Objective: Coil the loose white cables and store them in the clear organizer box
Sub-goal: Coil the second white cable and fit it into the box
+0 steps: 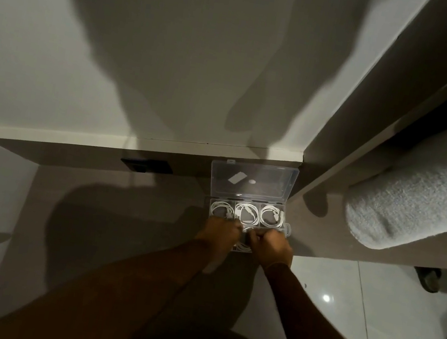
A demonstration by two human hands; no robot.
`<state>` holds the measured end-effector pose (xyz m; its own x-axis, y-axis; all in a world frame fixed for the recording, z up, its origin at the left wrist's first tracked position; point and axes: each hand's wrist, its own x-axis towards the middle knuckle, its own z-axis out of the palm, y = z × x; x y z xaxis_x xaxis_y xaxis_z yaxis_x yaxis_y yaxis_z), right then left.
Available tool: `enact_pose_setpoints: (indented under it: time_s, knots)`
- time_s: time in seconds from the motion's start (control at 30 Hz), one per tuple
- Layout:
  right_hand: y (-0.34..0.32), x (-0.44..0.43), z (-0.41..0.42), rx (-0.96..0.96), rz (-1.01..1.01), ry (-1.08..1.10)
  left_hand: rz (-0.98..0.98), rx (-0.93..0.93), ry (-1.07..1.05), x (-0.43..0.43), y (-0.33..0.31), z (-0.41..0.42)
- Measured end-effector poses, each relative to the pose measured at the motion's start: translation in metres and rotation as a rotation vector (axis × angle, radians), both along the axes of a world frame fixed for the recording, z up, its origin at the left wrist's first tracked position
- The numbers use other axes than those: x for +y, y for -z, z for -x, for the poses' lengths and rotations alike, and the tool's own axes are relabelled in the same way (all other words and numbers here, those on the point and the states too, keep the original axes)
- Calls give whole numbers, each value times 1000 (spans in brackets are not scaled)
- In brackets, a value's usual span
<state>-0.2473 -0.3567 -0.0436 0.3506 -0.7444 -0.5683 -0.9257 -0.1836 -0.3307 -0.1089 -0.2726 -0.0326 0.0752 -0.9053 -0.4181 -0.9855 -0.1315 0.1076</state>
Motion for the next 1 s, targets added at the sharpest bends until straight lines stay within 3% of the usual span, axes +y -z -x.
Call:
enact_pose_setpoints:
  time_s: [0.3, 0.57, 0.67, 0.73, 0.9, 1.0]
  knots:
    - [-6, -12, -8, -32, -136, 105, -25, 179, -448, -14, 7, -1]
    - [-13, -17, -24, 65, -102, 47, -36, 104, -287, -17, 10, 2]
    - [-12, -7, -24, 134, 24, -71, -63, 127, -283, -7, 14, 5]
    - [-8, -5, -19, 84, 44, -93, -75, 142, -287, -1, 16, 6]
    - [-4, -24, 6, -169, -230, -168, -43, 89, -212, 6, 14, 10]
    - [-7, -28, 24, -276, -256, -268, -52, 102, -169, 8, 13, 8]
